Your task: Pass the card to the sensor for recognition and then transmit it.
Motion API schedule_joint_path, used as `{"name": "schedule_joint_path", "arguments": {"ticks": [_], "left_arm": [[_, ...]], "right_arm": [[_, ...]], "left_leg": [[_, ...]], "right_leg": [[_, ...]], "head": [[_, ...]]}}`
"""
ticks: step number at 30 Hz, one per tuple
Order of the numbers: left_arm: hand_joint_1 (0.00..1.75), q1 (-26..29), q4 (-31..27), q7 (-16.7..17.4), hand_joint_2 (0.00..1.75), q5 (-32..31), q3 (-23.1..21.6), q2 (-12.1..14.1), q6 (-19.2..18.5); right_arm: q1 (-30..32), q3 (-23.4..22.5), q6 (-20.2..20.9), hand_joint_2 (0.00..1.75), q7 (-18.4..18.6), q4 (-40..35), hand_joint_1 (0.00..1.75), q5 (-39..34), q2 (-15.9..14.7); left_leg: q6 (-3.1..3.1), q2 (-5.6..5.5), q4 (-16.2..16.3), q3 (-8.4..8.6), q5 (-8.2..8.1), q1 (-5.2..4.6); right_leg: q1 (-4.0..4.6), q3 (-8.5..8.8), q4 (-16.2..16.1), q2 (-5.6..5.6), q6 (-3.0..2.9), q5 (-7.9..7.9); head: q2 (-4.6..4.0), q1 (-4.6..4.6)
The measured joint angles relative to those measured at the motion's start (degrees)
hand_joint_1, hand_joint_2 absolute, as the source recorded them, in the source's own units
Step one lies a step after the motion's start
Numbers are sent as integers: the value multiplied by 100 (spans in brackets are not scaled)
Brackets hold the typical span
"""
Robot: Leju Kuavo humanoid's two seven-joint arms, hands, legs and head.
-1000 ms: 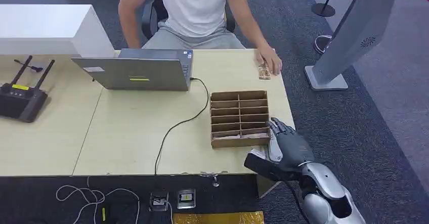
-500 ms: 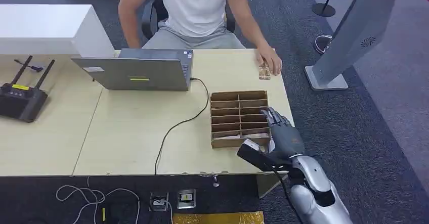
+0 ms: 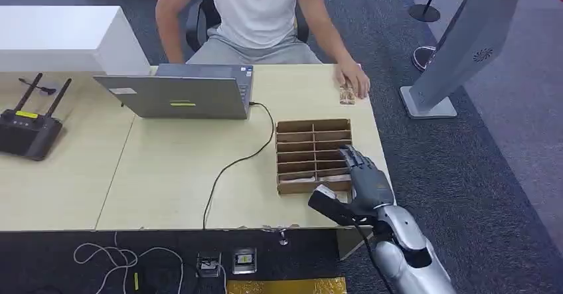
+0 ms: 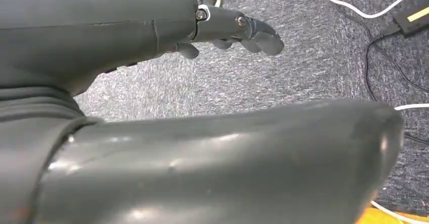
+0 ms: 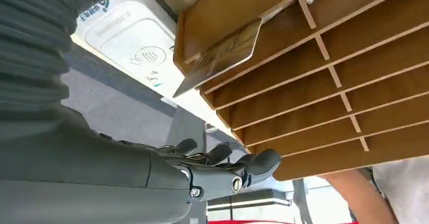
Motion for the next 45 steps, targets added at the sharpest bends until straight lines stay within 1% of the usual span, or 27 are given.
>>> {"name": "schedule_joint_path", "arguments": {"ticks": [9,10,11,12,23,27,28,31,34,39,45], "left_arm": [[0,0,0,18,0,22,0,-2,0],[0,0,0,20,0,24,0,-4,0],[0,0,0,22,0,26,0,-4,0],[0,0,0,24,0,26,0,-4,0],[0,2,0,44,0,87,2,-31,33],[0,2,0,44,0,87,2,-39,39],[0,2,0,44,0,85,2,-42,39],[0,3,0,44,0,59,0,-50,39],[0,2,0,44,0,42,0,-52,39],[0,3,0,35,0,15,0,-59,37],[0,2,0,28,0,-4,0,-66,37]], "right_arm": [[-54,0,-48,175,-33,194,0,-46,22],[-54,0,-48,175,-33,210,5,-46,31],[-55,0,-50,175,-33,223,148,-48,33],[-55,0,-50,175,-33,236,175,-48,35],[-115,0,-15,175,-65,404,175,-109,81],[-142,0,-85,175,-94,465,175,-175,96],[-153,0,-105,175,-96,476,171,-181,96],[-155,-2,-138,175,-103,522,168,-236,96],[-156,-2,-184,175,-122,562,175,-260,96],[-166,-11,-326,175,-181,614,175,-258,96],[-196,-44,-352,175,-192,647,175,-258,96]], "left_leg": [[0,0,0,0,0,0],[0,0,0,0,0,0],[0,0,0,0,0,0],[0,0,0,0,0,0],[0,0,0,0,0,0],[0,0,0,1,0,0],[0,0,1,1,0,0],[0,0,0,0,0,0],[0,0,0,2,0,0],[0,0,0,2,0,0],[0,0,1,3,0,0]], "right_leg": [[0,0,0,0,0,0],[0,0,0,0,0,0],[0,0,0,1,0,0],[0,0,0,0,0,0],[0,0,0,1,0,0],[0,0,0,1,0,0],[0,0,0,0,0,0],[0,0,0,0,0,0],[0,0,0,2,0,0],[0,1,0,2,0,0],[0,2,0,2,0,0]], "head": [[0,2],[0,2],[0,0],[0,0],[0,0],[0,0],[0,0],[0,2],[0,2],[0,0],[0,0]]}}
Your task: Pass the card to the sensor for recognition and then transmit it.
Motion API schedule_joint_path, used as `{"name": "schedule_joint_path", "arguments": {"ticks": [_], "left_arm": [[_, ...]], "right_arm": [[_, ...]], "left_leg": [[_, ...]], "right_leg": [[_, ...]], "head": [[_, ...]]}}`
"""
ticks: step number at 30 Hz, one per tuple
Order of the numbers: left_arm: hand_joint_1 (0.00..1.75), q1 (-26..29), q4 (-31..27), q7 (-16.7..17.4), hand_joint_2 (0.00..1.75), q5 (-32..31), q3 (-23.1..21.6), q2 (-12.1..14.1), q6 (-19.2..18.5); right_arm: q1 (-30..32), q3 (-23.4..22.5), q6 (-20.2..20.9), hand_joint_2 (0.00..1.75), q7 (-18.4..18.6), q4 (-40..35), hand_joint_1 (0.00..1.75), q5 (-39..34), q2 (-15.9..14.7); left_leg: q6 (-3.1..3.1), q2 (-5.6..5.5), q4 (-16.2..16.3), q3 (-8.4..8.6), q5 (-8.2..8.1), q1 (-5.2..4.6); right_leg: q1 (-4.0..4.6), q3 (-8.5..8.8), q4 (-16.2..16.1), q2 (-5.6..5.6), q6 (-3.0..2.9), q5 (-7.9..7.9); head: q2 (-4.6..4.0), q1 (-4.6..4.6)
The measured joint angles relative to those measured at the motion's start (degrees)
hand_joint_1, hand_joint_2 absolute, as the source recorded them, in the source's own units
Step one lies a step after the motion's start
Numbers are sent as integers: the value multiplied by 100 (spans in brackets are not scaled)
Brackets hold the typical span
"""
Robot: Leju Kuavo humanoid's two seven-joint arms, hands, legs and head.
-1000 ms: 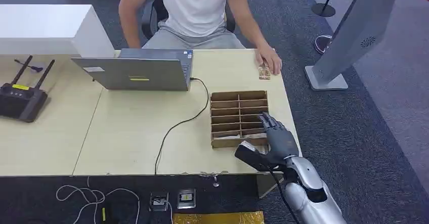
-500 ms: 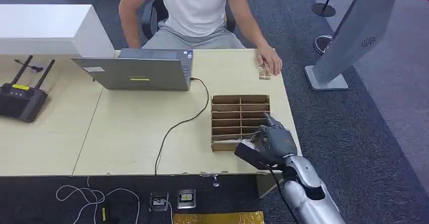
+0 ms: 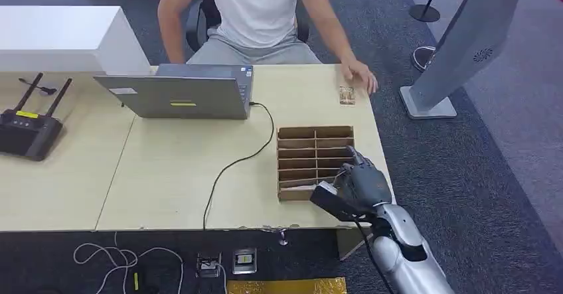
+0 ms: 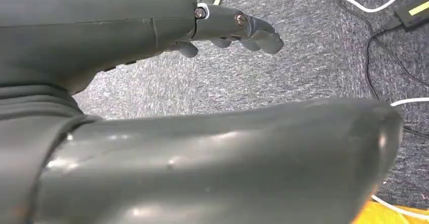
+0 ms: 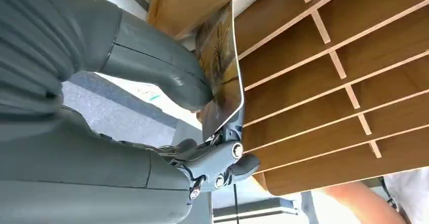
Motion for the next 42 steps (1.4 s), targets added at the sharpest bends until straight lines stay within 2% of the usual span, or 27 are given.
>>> {"name": "schedule_joint_path", "arguments": {"ticks": [8,17,21,26,30,38,42], "left_arm": [[0,0,0,-11,0,24,0,-2,107],[0,0,0,-11,0,-59,0,26,111],[0,1,0,-11,0,-166,-11,24,111],[0,-2,0,-11,0,-201,-52,20,131],[0,1,0,-11,0,-201,-55,22,127],[0,-46,-4,-11,0,-315,-124,20,79],[0,-137,-4,44,0,-464,-206,20,-35]], "right_arm": [[-65,-35,-140,175,-109,15,175,11,0],[-509,-293,-321,175,-267,-107,175,55,31],[-878,-546,-275,175,-343,-288,175,122,29],[-1739,-1014,-186,175,-524,-677,175,179,-26],[-2183,-1148,-136,175,-616,-706,175,206,-59],[-2771,-1084,-625,175,-824,-108,175,459,-13],[-3136,-992,-1222,175,-997,803,175,750,50]], "left_leg": [[0,0,0,-1,0,0],[0,1,1,0,2,0],[0,1,2,-1,2,-1],[0,10,3,0,2,-3],[0,9,3,-1,2,-3],[0,3,2,-4,2,-1],[1,1,2,-6,3,-1]], "right_leg": [[0,0,0,2,0,0],[0,0,0,2,1,3],[-1,-2,0,3,2,3],[-2,-4,0,8,2,7],[-3,-5,1,9,2,7],[-1,-2,1,2,2,7],[-1,-3,2,1,2,7]], "head": [[0,0],[0,0],[0,4],[0,0],[0,2],[0,0],[0,2]]}}
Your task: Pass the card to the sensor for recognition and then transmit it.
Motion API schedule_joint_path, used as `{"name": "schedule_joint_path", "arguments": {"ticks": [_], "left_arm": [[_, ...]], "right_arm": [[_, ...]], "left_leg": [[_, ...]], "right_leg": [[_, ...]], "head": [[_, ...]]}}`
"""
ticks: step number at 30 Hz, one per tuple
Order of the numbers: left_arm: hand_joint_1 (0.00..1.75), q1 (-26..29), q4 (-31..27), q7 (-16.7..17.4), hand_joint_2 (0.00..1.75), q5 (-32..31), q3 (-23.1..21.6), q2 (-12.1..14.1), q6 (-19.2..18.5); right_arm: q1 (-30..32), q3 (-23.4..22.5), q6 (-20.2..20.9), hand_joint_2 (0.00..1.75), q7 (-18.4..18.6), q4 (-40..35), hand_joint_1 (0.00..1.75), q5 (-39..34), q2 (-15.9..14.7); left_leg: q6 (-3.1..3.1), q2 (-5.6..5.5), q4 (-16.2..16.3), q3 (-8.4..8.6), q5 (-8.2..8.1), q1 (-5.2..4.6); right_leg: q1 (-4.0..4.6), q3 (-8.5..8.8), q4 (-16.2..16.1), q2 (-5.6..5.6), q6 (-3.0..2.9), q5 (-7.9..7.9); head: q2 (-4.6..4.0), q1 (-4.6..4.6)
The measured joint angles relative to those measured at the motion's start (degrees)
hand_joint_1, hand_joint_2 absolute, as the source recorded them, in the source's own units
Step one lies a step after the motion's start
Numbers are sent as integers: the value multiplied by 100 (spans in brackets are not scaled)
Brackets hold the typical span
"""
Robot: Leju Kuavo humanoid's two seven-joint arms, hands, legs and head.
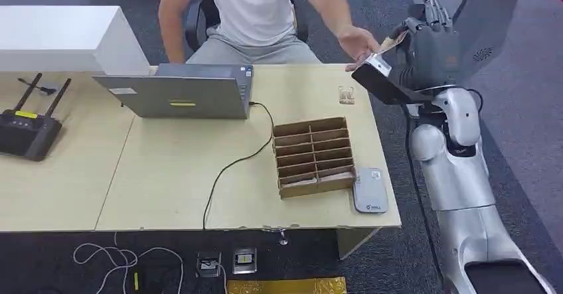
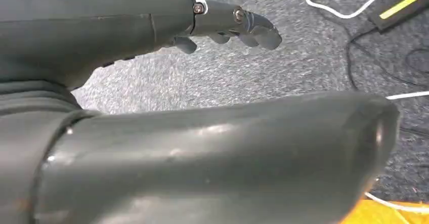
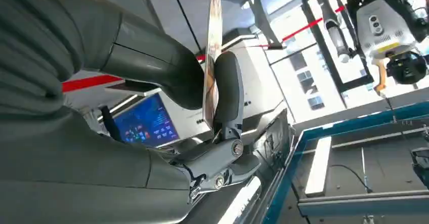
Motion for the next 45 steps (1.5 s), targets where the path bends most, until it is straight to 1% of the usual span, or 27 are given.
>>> {"name": "schedule_joint_path", "arguments": {"ticks": [3,5,6,8,13,19,28,29,30,31,34,37,38,42,44,45], "left_arm": [[0,-80,-2,76,0,-133,-78,2,-72],[0,-130,-6,116,0,-201,-131,7,-118],[0,-155,-17,138,0,-223,-146,7,-146],[0,-184,-42,155,0,-240,-190,9,-175],[0,-232,-48,173,0,-277,-271,33,-249],[0,-241,-48,177,0,-286,-308,66,-280],[0,-236,-48,177,0,-253,-323,92,-278],[0,-236,-48,177,0,-253,-323,96,-278],[0,-236,-48,177,0,-253,-323,101,-277],[0,-236,-48,177,0,-251,-323,103,-278],[0,-235,-48,177,0,-251,-323,116,-276],[0,-234,-48,177,0,-253,-323,120,-273],[0,-233,-48,177,0,-256,-323,120,-271],[0,-231,-48,177,0,-269,-323,120,-258],[0,-223,-48,177,0,-269,-323,118,-238],[0,-216,-48,175,0,-269,-323,118,-221]], "right_arm": [[-361,50,-320,175,-50,894,175,240,74],[-691,122,-417,175,-44,1558,175,402,127],[-850,146,-424,175,-35,1921,175,458,148],[-1046,188,-439,175,2,2420,175,520,192],[-1353,306,-345,175,118,3326,175,691,295],[-1510,396,-242,175,221,3883,175,749,380],[-1679,457,-222,175,230,4364,175,747,459],[-1687,457,-225,175,230,4399,145,741,472],[-1690,455,-227,175,230,4418,7,738,474],[-1693,457,-229,175,230,4436,0,738,474],[-1704,455,-257,175,230,4493,0,721,492],[-1724,455,-371,175,240,4550,0,723,503],[-1735,455,-441,0,247,4569,0,725,503],[-1841,455,-848,0,265,4626,0,749,500],[-1930,450,-1222,0,265,4626,0,780,474],[-2007,448,-1474,0,262,4624,0,830,430]], "left_leg": [[1,-7,0,-2,4,-1],[1,-8,1,-2,5,-1],[1,-10,1,-2,5,0],[1,-14,1,-2,5,0],[1,-11,1,-1,4,0],[1,-9,1,1,5,0],[1,-9,2,-1,5,0],[1,-9,2,0,5,0],[1,-9,2,-1,5,0],[1,-9,2,0,5,0],[1,-9,2,0,5,0],[1,-9,2,0,5,0],[1,-9,2,0,5,0],[1,-9,3,0,5,0],[1,-9,4,1,6,0],[2,-9,4,1,6,-1]], "right_leg": [[0,1,1,-9,0,0],[0,-1,1,-8,0,1],[0,0,1,-14,0,0],[1,2,1,-23,0,0],[0,0,1,-21,0,0],[1,0,1,-19,0,0],[0,1,1,-19,0,0],[0,0,1,-19,0,0],[0,0,1,-19,0,0],[0,0,1,-19,0,0],[1,0,1,-18,0,0],[1,-1,1,-19,0,0],[1,0,1,-19,0,0],[0,-2,1,-17,0,0],[0,-3,1,-12,0,0],[-1,-4,1,-10,0,1]], "head": [[0,0],[0,-5],[0,0],[0,-2],[0,-2],[0,0],[0,-2],[0,0],[0,-2],[0,-2],[0,0],[0,0],[0,-2],[0,-2],[0,0],[0,-2]]}}
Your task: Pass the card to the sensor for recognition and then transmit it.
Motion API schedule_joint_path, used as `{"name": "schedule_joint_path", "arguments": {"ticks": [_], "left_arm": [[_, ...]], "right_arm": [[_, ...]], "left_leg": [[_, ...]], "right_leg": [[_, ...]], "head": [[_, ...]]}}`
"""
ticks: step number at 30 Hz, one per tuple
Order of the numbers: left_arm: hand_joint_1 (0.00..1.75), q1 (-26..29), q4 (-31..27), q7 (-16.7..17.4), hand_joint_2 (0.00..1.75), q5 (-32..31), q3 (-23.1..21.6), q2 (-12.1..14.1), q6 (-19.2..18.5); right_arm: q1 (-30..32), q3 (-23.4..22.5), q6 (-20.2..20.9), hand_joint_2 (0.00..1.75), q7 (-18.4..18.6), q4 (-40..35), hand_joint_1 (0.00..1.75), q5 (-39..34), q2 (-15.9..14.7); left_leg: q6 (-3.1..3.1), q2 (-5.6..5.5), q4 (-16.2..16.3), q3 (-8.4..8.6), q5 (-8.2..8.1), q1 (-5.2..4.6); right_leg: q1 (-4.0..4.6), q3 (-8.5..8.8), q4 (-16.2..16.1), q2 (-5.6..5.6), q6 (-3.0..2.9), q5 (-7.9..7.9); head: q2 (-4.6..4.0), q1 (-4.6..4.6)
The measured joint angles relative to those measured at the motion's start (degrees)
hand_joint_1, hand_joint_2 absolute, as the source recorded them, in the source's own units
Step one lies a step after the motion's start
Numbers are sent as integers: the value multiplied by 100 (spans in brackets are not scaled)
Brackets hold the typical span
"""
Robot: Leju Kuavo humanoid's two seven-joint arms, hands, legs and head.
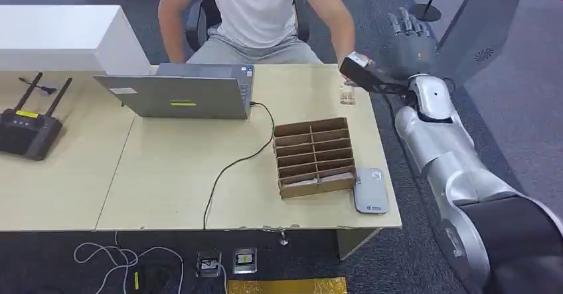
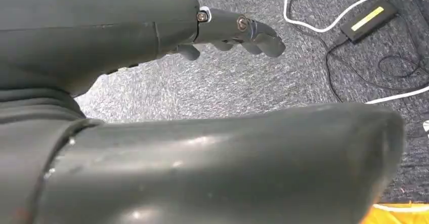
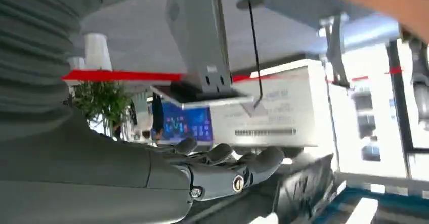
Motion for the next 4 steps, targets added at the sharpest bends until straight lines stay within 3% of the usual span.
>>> {"name": "schedule_joint_path", "arguments": {"ticks": [4], "left_arm": [[0,24,0,-7,0,0,0,0,39]], "right_arm": [[-364,-81,-333,0,-81,-168,0,227,-184]], "left_leg": [[0,-1,0,0,0,0]], "right_leg": [[0,3,-1,-5,0,0]], "head": [[0,2]]}}
